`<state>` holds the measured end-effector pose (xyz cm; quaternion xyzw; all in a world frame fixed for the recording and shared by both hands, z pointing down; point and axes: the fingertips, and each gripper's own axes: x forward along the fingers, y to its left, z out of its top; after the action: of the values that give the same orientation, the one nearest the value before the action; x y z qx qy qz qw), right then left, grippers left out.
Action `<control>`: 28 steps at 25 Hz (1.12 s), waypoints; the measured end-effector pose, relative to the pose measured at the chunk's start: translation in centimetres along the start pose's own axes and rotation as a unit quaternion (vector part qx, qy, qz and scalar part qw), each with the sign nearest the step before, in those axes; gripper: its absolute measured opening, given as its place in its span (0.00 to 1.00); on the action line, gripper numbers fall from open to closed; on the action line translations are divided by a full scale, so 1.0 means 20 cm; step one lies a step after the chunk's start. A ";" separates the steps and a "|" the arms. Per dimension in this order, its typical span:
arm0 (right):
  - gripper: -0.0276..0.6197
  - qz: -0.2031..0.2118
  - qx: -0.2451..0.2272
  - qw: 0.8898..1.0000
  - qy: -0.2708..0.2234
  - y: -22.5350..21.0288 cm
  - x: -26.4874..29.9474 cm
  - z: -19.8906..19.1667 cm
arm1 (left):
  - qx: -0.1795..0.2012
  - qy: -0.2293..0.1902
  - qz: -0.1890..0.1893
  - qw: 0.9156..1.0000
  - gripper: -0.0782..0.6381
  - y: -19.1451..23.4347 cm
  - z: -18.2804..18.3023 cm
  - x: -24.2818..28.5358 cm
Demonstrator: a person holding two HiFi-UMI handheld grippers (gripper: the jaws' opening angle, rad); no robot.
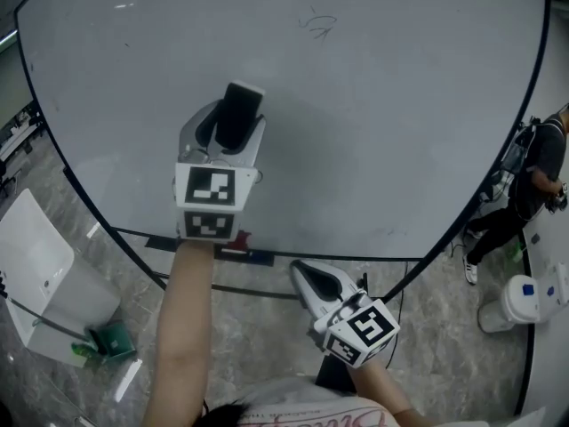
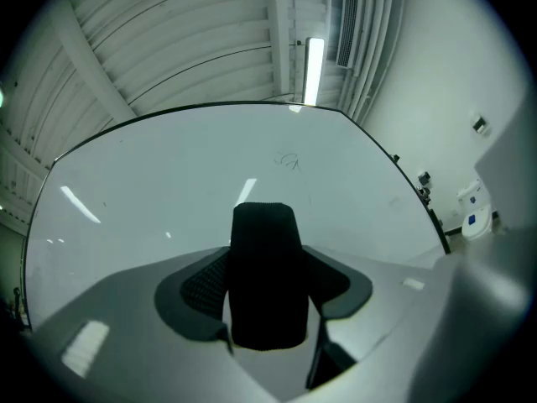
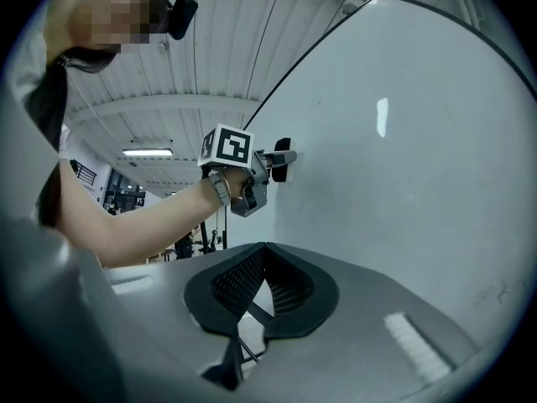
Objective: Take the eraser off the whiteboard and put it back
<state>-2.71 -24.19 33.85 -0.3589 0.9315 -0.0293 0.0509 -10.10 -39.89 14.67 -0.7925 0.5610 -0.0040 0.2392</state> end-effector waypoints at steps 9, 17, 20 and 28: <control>0.05 -0.014 0.007 1.000 0.000 -0.03 -0.03 -0.01 | 0.022 0.020 0.001 1.000 0.47 0.00 0.00 0.12; 0.05 -0.019 0.007 1.000 0.001 -0.05 -0.04 -0.01 | 0.027 0.020 0.002 0.999 0.47 0.00 -0.01 0.14; 0.04 -0.017 0.007 1.000 0.001 -0.05 -0.04 -0.01 | 0.024 0.018 -0.007 1.000 0.47 -0.01 -0.01 0.15; 0.05 -0.018 0.007 1.000 0.003 -0.05 -0.04 -0.01 | 0.013 0.011 -0.006 1.000 0.51 0.00 -0.03 0.11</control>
<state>-1.55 -24.35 34.16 -0.3749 0.9250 -0.0372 0.0504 -9.38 -41.98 14.66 -0.7929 0.5586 -0.0216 0.2428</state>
